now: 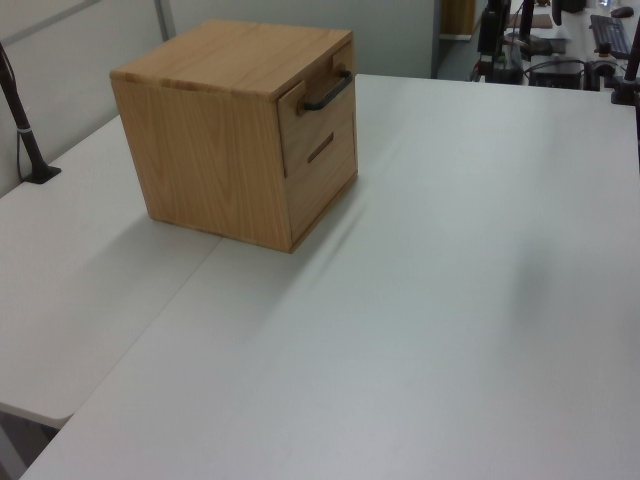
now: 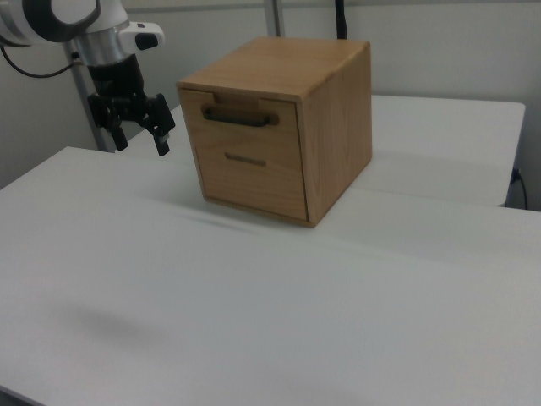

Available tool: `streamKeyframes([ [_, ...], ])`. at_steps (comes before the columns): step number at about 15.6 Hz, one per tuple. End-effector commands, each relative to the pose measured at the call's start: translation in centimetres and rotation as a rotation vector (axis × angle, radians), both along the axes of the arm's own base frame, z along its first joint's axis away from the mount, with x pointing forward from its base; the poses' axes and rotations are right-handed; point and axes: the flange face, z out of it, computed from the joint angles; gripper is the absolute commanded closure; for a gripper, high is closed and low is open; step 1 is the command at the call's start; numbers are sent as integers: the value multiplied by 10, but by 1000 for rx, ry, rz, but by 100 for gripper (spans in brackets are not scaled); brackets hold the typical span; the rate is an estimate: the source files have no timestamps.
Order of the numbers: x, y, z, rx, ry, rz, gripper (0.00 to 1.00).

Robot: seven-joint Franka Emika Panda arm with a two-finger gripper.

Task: Open the drawer by sliding it
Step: 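Move the open gripper toward the black handle of the upper drawer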

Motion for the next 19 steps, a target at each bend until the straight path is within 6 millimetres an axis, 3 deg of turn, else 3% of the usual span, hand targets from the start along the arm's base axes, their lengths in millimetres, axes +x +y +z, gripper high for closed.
streamKeyframes([
  [1, 1, 3, -2, 24, -23, 0, 0],
  [19, 1, -2, 0, 37, -28, -11, 0],
])
